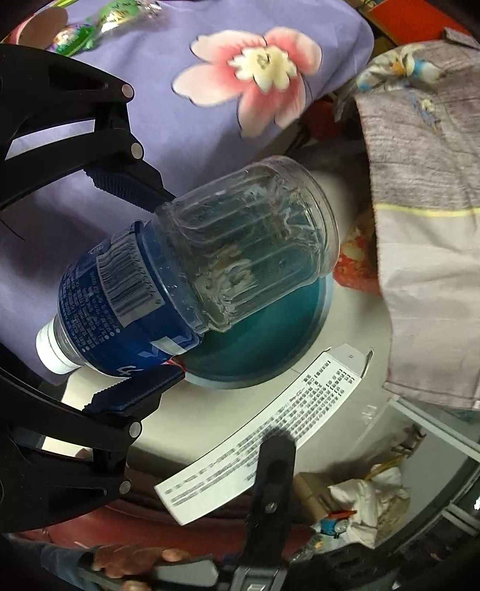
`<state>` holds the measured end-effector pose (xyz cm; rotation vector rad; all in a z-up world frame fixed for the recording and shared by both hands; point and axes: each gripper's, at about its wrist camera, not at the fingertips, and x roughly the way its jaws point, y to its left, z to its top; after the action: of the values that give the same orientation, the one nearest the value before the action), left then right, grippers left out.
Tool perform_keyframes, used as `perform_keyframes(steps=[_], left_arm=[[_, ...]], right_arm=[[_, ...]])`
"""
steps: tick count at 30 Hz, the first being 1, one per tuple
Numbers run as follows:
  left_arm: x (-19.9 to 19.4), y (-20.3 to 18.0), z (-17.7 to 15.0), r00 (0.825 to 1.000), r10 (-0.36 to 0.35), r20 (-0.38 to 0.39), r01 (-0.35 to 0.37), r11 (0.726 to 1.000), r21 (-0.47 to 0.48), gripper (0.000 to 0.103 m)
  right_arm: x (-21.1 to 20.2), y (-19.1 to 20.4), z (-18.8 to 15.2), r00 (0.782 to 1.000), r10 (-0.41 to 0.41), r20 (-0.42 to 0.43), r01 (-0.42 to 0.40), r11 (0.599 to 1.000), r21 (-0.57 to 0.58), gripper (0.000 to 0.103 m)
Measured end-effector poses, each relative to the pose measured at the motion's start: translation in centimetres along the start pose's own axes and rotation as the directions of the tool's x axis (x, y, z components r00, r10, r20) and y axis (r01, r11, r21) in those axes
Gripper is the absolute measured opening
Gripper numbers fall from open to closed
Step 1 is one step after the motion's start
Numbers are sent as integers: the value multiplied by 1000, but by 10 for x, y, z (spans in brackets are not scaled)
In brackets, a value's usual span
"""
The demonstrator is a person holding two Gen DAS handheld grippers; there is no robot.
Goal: Collect trash
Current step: 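Carry the water bottle to the teal bin and open the left tool, then lower the medicine box into the teal bin and open the right tool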
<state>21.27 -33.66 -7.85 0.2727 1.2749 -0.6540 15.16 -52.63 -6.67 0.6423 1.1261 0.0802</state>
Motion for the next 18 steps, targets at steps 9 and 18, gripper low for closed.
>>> perform_keyframes(steps=[9,18], left_arm=[[17,12,2,999,18,-29,-19,999,-26,83],[4,26,-12,1000,-10,-12,9,997,-76,88]], right_arm=[[16,-3,7,1000,-8,-17,8,1000,7,73],[33,3,8,999,-14,-37,14,1000,-2,73]])
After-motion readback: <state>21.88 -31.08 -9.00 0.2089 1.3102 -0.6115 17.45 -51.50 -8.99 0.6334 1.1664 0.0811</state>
